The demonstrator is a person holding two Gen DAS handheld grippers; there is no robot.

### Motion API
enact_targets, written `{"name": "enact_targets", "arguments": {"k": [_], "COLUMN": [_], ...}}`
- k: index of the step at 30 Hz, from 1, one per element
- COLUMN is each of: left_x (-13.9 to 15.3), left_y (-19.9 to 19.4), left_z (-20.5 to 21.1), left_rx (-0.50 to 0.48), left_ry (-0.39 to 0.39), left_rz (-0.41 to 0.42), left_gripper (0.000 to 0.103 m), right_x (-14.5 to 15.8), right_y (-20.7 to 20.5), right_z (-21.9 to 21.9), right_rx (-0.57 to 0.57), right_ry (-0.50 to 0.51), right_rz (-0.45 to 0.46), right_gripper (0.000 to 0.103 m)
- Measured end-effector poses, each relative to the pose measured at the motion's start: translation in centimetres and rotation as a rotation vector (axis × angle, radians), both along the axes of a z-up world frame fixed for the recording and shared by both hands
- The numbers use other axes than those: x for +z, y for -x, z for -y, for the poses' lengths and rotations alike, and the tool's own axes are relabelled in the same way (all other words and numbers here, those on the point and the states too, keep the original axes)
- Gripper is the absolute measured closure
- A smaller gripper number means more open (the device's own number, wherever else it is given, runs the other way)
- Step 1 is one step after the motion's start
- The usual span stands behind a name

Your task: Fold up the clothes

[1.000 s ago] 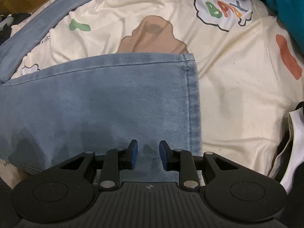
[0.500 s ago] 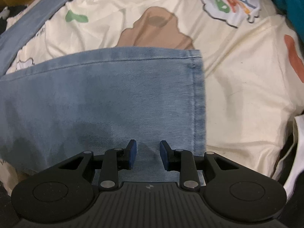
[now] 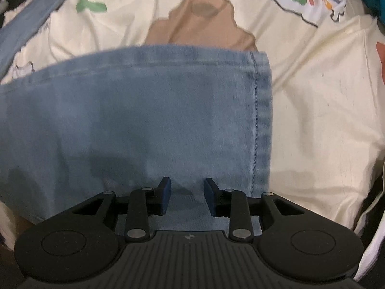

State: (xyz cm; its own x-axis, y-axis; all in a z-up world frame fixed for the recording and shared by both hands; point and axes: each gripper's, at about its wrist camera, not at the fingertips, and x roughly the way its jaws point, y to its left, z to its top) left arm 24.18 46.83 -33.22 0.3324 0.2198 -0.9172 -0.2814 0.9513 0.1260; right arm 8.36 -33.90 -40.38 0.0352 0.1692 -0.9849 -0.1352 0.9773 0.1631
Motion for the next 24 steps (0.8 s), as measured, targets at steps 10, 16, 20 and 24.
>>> {"name": "enact_targets", "arguments": {"k": [10,16,20,24], "left_x": [0.7,-1.3,-2.6,-3.4], "left_y": [-3.7,-4.6,-5.2,-5.4], "left_z": [-0.4,-2.3,-2.0,-1.8], "left_rx": [0.022,0.110,0.119,0.127], "left_ry": [0.058,0.073,0.005,-0.040], "left_rz": [0.026,0.029,0.021,0.027], "left_gripper": [0.089,0.090,0.089,0.088], "right_x": [-0.6,-0.7,-1.0,-1.1], "right_y": [-1.2,-1.1,-1.3,-1.2], "right_z": [-1.1,-0.6,-0.5,-0.4], "right_rx": [0.009,-0.020,-0.007,0.006], "right_ry": [-0.009,-0.022,-0.022,-0.027], "right_rz": [0.026,0.010,0.002,-0.004], "right_gripper": [0.064,0.062,0.061,0.061]}}
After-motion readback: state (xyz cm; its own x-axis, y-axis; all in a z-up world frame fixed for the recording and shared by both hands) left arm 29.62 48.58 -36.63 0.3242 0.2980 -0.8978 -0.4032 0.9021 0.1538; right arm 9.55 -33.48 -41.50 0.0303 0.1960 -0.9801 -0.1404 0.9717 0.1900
